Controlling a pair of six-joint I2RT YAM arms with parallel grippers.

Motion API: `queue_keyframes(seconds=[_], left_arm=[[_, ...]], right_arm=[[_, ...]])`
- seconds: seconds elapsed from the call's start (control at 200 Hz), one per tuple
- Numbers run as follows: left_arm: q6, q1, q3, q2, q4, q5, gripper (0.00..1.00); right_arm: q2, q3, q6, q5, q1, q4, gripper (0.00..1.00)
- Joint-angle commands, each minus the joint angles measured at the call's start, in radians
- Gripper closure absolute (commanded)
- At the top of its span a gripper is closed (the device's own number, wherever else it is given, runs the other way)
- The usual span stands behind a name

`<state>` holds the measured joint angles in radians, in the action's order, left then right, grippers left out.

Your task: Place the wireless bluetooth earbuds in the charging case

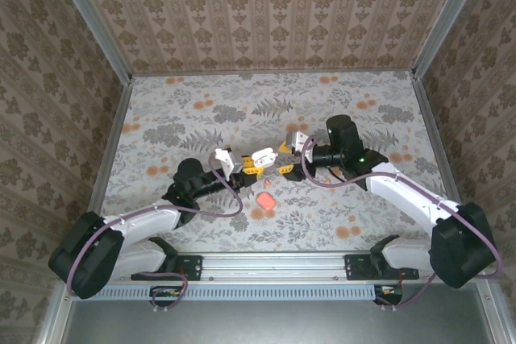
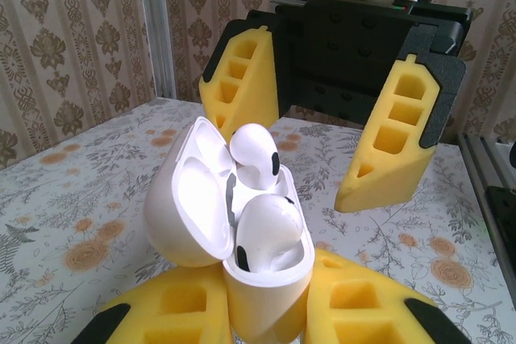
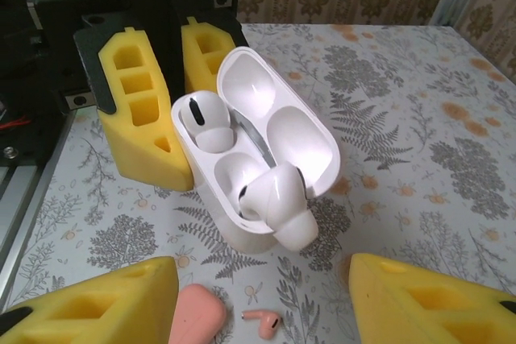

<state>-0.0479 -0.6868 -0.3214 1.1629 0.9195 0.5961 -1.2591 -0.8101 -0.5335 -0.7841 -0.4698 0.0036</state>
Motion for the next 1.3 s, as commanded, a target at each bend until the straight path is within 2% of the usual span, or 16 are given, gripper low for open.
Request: queue_keyframes(seconds=[0.0,0.64,1.1,1.295], left_arm=[[0.019,-0.002,-0.028,-0.011,0.013,0.019,0.87],[0.017,-0.001,-0.027,-0.008,0.013,-0.013,0.87],[0.011,-0.002,-0.029,-0.022,0.009,-0.012,0.87],[0.009,-0.001,-0.036,-0.019,0.004,-0.016,0.87]], right_arm=[[-0.017,-0.035,-0.028,-0.074,-0.007,0.024,0.42],[0.005,-0.036,-0.059,-0.124,-0.010,-0.019,0.55],[0.001,-0.050,-0.045,-0.029,-0.010,-0.026,0.54],[-0.001,-0.041,-0.001,0.013,-0.016,0.018,0.59]])
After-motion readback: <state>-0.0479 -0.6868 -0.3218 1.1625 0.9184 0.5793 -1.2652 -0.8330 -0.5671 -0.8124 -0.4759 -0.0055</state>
